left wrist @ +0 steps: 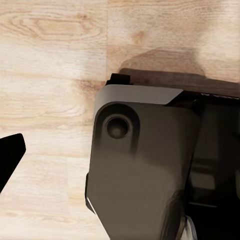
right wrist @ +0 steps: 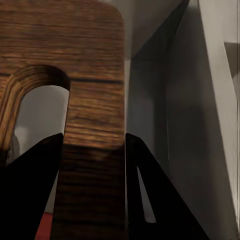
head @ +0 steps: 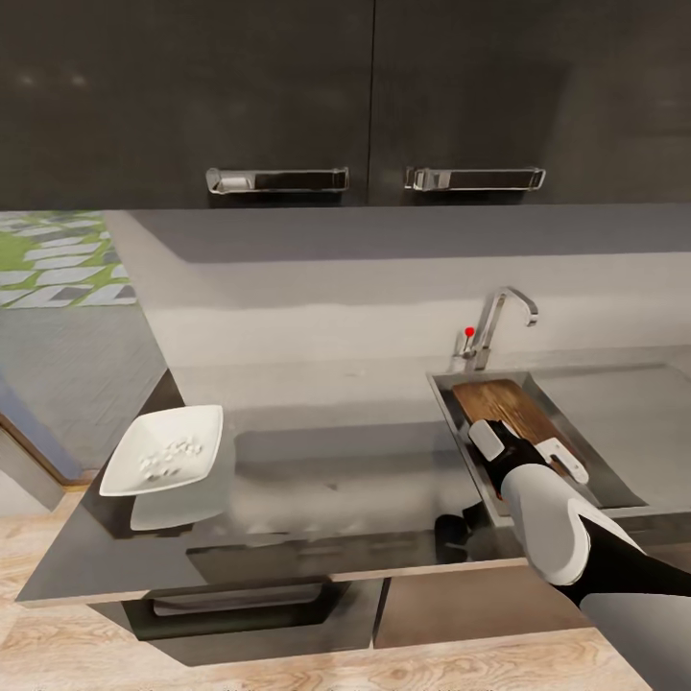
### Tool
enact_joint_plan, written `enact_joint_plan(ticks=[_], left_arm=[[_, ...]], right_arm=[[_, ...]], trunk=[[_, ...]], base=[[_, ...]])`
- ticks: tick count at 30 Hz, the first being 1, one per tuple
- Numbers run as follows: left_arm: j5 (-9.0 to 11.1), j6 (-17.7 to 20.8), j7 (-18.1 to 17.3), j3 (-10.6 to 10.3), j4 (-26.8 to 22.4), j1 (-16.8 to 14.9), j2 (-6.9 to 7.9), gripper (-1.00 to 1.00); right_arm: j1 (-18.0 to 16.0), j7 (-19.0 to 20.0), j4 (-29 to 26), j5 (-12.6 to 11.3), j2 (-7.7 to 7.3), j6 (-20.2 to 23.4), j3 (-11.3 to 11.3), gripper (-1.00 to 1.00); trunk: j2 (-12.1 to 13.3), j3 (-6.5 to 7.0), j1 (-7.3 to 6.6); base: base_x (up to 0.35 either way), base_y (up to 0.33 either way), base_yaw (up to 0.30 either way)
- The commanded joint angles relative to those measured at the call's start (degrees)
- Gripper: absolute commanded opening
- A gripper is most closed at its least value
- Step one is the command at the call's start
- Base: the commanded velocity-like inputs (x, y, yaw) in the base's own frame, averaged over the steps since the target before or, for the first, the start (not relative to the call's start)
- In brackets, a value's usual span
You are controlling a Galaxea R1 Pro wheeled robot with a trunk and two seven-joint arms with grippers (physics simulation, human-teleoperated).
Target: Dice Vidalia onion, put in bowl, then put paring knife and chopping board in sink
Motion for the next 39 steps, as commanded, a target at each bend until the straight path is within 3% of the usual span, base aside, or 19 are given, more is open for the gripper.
enact_joint_plan(ticks=[1,19,39], left_arm=[[0.50,-0.43,0.05,-0.14,0.24,-0.10,-0.02,1.00],[0.52,-0.43,0.05,-0.19,0.24,-0.02,-0.11,1.00],[0.51,0.03,0.05,-0.18,0.24,-0.02,-0.20,1.00]], right_arm=[[-0.03,-0.11,-0.06,-0.58,0.00,-0.62,0.19,-1.00],[-0.04,-0.29,-0.06,-0.61,-1.14,-0.53,0.15,-1.00],[-0.06,-0.29,-0.06,-0.61,-1.15,-0.53,0.15,-1.00]], trunk=[[-0.09,-0.16,0.02],[-0.09,-1.81,0.02],[-0.09,-3.65,0.02]], base=[[0.000,0.000,0.000],[0.000,0.000,0.000],[0.000,0.000,0.000]])
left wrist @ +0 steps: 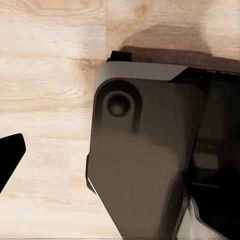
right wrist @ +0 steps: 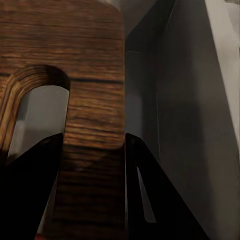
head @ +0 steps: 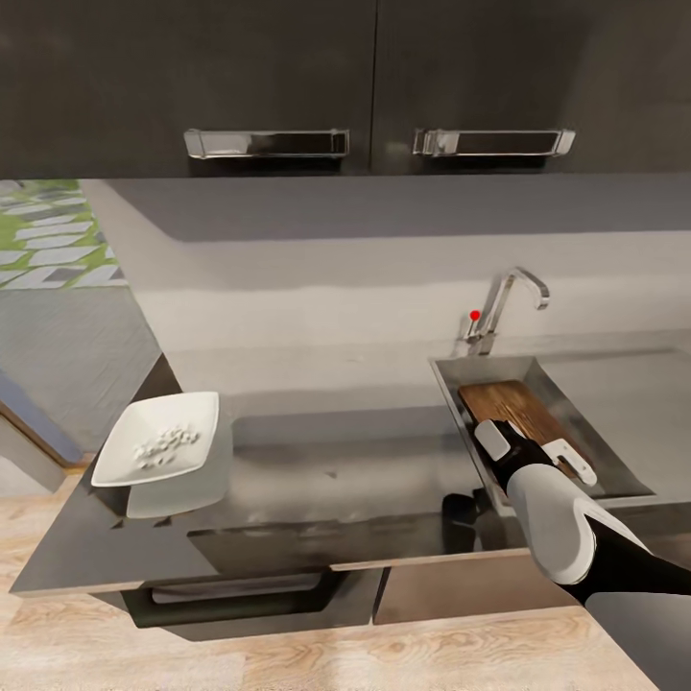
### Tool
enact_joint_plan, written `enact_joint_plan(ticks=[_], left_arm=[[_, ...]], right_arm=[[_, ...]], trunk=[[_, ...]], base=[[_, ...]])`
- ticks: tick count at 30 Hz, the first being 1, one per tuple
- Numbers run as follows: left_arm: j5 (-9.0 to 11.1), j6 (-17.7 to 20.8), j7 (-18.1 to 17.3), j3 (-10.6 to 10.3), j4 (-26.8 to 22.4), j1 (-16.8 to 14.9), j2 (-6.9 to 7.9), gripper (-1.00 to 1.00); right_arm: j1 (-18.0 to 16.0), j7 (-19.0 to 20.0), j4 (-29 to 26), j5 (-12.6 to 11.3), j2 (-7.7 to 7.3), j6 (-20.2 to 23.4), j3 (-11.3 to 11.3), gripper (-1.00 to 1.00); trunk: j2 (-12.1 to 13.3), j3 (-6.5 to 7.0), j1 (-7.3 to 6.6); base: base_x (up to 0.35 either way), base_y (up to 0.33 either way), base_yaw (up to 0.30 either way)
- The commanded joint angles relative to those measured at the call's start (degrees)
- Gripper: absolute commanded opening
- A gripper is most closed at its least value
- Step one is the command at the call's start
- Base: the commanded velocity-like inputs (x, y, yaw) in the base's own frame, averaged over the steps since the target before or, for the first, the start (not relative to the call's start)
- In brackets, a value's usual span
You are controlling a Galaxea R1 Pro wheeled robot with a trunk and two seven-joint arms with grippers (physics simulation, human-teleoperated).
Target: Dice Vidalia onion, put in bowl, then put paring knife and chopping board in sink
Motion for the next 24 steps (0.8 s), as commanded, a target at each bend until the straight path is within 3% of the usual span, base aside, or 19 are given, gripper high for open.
enact_joint_plan(ticks=[1,24], left_arm=[[0.51,-0.15,0.06,-0.14,0.23,-0.10,-0.01,1.00],[0.50,0.73,0.06,-0.13,0.23,-0.10,-0.02,1.00]], right_arm=[[-0.02,-0.01,-0.06,-0.55,0.00,-0.62,0.22,-1.00],[0.00,0.07,-0.04,-0.55,0.00,-0.62,0.24,-1.00]], trunk=[[-0.09,-0.18,0.02],[-0.09,-2.29,0.02]], base=[[0.000,0.000,0.000],[0.049,0.000,0.000]])
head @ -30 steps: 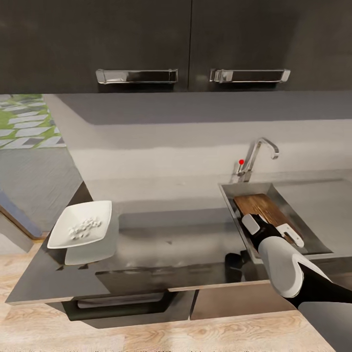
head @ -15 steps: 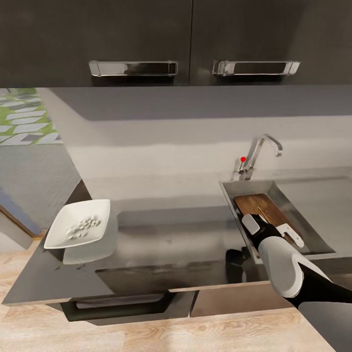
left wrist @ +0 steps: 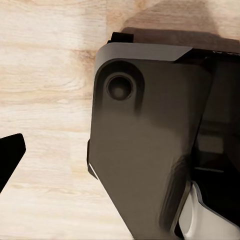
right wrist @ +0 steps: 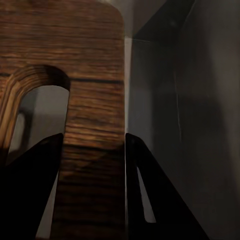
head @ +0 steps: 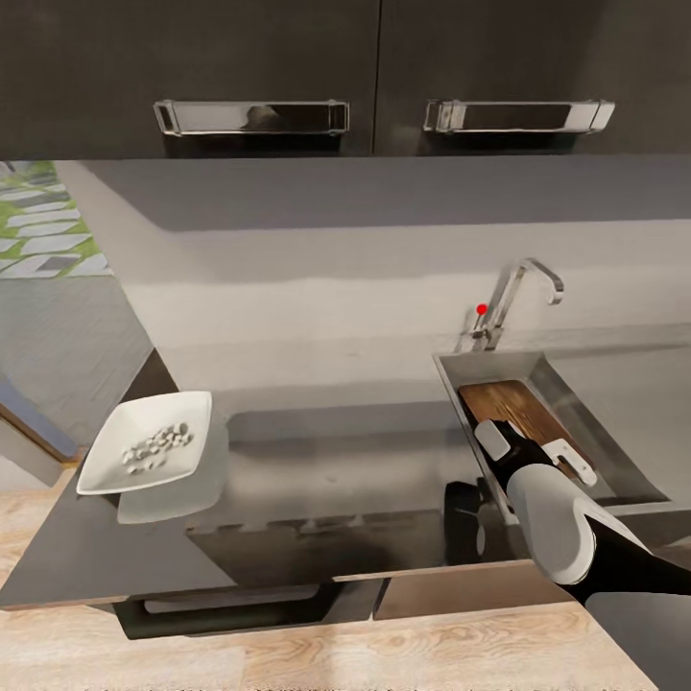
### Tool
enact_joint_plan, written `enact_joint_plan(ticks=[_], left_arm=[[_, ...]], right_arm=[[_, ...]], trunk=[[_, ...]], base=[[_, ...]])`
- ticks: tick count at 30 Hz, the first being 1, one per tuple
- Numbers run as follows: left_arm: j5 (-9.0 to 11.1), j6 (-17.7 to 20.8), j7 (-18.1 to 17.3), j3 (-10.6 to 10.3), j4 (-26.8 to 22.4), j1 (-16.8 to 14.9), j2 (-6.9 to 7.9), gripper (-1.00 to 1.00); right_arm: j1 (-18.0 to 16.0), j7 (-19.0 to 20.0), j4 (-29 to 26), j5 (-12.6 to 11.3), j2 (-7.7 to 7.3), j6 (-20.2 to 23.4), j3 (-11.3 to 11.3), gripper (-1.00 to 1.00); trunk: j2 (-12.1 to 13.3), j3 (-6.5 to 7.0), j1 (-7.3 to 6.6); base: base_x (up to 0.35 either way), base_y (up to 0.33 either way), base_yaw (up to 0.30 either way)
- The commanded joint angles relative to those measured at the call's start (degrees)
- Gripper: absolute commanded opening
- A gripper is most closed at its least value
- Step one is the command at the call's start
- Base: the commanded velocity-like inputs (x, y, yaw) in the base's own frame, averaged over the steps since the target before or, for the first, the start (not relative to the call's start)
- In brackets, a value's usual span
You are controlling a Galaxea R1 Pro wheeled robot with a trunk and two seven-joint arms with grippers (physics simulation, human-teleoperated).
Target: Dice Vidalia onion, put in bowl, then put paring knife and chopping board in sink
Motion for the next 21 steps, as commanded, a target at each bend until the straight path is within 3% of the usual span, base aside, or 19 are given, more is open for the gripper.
enact_joint_plan(ticks=[1,20,21], left_arm=[[0.51,-0.28,0.07,-0.14,0.19,-0.09,-0.02,1.00],[0.53,-0.25,0.07,-0.13,0.19,-0.09,-0.02,1.00],[0.52,-0.25,0.07,-0.13,0.19,-0.09,-0.02,1.00]], right_arm=[[-0.02,-0.01,-0.04,-0.56,-0.01,-0.62,0.26,-1.00],[-0.02,-0.08,-0.06,-0.56,-0.01,-0.62,0.20,-1.00],[-0.02,-0.07,-0.07,-0.56,-0.01,-0.62,0.20,1.00]], trunk=[[-0.08,-0.17,0.02],[-0.08,-0.96,0.02],[-0.08,-0.96,0.02]], base=[[0.000,0.000,0.000],[0.000,0.000,0.000],[0.000,0.000,0.000]])
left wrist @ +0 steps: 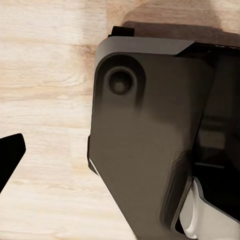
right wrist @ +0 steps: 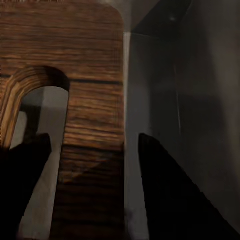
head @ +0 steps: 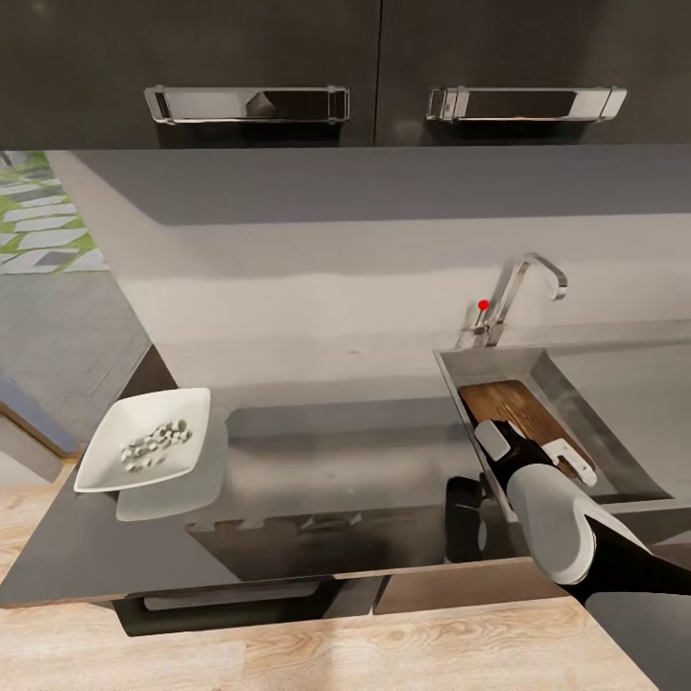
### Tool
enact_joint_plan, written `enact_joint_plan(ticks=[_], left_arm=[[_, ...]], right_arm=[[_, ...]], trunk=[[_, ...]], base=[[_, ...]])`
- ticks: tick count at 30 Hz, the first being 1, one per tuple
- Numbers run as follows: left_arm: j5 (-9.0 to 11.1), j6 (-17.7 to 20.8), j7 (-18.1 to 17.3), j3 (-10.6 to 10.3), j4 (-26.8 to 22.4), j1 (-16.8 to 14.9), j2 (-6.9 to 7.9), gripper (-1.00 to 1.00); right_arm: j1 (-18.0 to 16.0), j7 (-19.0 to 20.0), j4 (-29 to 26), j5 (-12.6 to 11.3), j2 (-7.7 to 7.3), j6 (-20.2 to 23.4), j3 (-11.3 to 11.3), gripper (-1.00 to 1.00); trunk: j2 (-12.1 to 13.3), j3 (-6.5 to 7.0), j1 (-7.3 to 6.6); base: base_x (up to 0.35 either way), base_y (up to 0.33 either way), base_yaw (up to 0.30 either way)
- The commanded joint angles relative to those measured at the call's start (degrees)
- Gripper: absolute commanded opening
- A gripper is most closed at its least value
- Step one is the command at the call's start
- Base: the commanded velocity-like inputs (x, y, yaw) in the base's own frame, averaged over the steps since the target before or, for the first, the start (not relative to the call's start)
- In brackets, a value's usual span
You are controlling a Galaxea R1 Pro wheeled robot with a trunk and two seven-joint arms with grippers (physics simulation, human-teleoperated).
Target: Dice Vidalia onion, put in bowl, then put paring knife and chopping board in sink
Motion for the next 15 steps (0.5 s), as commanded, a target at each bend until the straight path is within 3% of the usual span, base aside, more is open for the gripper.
enact_joint_plan(ticks=[1,15], left_arm=[[0.51,-0.29,0.07,-0.15,0.19,-0.09,-0.02,1.00],[0.51,-0.30,0.07,-0.15,0.19,-0.09,-0.02,1.00]], right_arm=[[-0.02,-0.03,-0.06,-0.59,0.00,-0.59,0.20,1.00],[-0.03,0.09,-0.85,-0.74,0.03,-0.44,0.44,1.00]], trunk=[[-0.08,-0.08,0.02],[-0.08,-0.08,0.02]], base=[[0.000,0.000,0.000],[0.000,0.000,0.000]])
